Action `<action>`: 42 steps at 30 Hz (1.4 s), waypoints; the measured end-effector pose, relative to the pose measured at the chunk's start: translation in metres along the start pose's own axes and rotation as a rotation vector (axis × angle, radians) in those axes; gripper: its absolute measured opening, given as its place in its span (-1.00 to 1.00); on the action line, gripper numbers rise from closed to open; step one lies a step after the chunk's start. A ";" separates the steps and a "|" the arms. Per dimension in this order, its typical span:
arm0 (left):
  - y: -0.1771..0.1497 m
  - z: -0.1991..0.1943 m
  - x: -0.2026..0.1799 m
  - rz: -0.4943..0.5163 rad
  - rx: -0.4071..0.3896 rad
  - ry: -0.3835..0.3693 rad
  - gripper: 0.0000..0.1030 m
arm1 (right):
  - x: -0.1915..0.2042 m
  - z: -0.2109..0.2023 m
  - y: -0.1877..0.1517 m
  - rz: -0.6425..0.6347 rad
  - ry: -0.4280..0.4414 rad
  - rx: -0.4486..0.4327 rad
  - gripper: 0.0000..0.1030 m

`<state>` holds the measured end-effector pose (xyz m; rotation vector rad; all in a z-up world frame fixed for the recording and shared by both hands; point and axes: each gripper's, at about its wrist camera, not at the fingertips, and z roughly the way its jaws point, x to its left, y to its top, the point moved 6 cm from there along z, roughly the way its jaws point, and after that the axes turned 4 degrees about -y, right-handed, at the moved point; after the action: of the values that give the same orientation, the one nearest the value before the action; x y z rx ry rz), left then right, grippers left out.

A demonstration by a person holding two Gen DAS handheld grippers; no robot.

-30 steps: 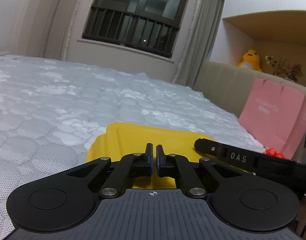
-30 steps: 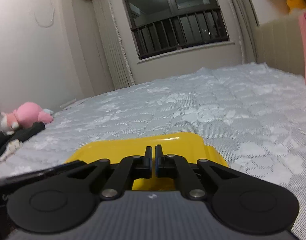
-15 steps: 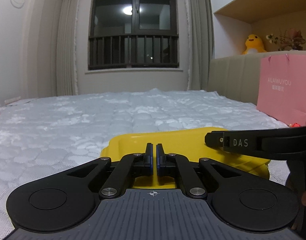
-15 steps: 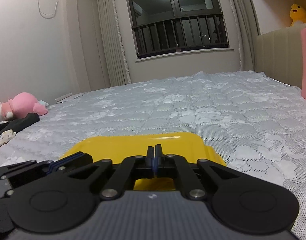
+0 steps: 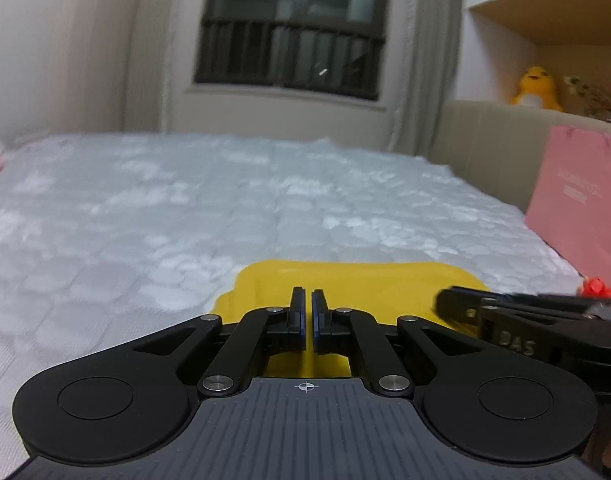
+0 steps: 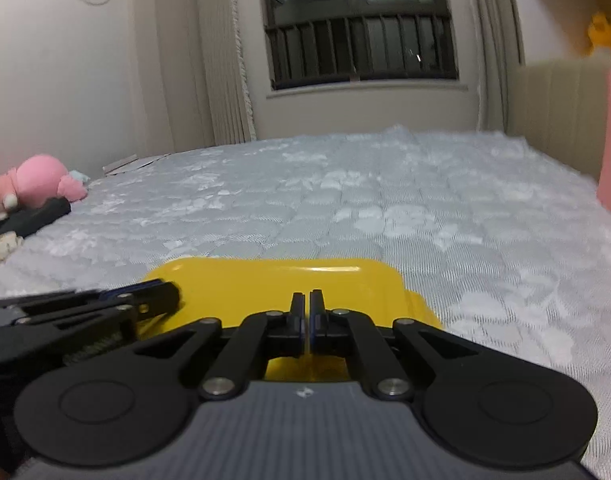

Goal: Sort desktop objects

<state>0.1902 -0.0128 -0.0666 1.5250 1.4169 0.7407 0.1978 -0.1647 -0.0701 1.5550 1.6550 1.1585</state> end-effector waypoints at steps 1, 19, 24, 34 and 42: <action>0.000 -0.005 0.002 -0.008 0.008 0.008 -0.92 | -0.003 -0.004 0.001 0.027 -0.003 0.009 -0.98; -0.001 0.013 0.000 -0.062 0.112 -0.111 -0.98 | -0.004 -0.013 -0.006 0.031 0.017 0.033 -0.99; -0.002 0.011 -0.004 -0.029 0.099 -0.102 -0.96 | 0.002 -0.015 -0.010 0.001 0.004 -0.003 -0.98; -0.003 0.006 0.006 -0.132 0.074 -0.188 -0.70 | 0.002 -0.017 -0.010 0.062 0.132 -0.011 -0.14; -0.002 0.006 0.003 -0.100 0.046 -0.148 -0.64 | 0.011 -0.017 -0.011 0.004 0.046 -0.038 -0.27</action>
<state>0.1950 -0.0107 -0.0709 1.5009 1.3957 0.5270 0.1764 -0.1564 -0.0709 1.5197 1.6496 1.2296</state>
